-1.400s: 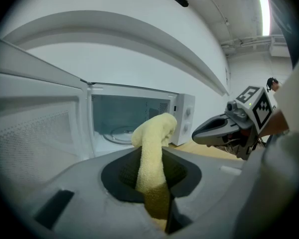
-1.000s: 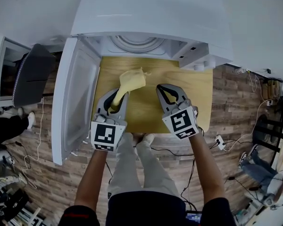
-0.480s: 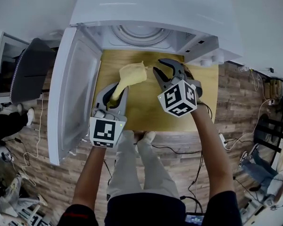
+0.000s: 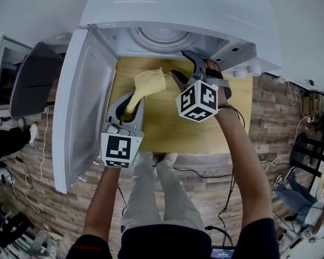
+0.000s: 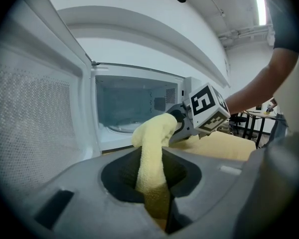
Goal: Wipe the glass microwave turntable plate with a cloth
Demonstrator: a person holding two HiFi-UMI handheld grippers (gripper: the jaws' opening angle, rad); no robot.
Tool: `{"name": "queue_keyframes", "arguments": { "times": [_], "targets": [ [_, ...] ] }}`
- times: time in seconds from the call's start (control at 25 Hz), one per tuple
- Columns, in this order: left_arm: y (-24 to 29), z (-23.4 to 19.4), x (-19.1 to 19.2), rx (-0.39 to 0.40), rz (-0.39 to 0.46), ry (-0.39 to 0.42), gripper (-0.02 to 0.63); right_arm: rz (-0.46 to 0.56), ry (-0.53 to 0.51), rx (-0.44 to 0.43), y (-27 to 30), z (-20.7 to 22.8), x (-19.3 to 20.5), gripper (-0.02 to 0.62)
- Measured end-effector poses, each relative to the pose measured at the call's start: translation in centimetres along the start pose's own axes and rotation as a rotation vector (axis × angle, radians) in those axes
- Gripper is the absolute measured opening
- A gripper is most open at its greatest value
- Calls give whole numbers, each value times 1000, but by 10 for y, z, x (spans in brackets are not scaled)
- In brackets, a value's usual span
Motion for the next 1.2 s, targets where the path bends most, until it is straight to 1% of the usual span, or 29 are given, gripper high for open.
{"name": "queue_keyframes", "arguments": {
  "times": [0.24,0.48,0.8,0.92,1.04,1.2],
  "targets": [
    [4,-7,0,-13,1,-2,69,-10,-25,20,11,0,-5,276],
    [7,-13,1,-22,3,-7,69,-25,-42,60,19,-3,-8,291],
    [10,-16,-1,-32,4,15,69,-31,-82,107,23,-4,-6,290],
    [13,-17,-4,-37,7,20,69,-27,-89,109,23,-4,-7,290],
    [17,-16,-9,-38,7,37,69,-15,-78,109,23,-5,-8,290],
    [26,-18,-20,-60,2,86,69,2,-62,119,22,-5,-10,290]
  ]
}}
Point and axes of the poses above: the fingertips, and each gripper's own axes: y forward along the fingers, z to its right, x out of its underside, the point moved 1 cm from there along -y, backward along the fingers, and after that the axes turned 14 degrees about -z, right-handed, at the moved point
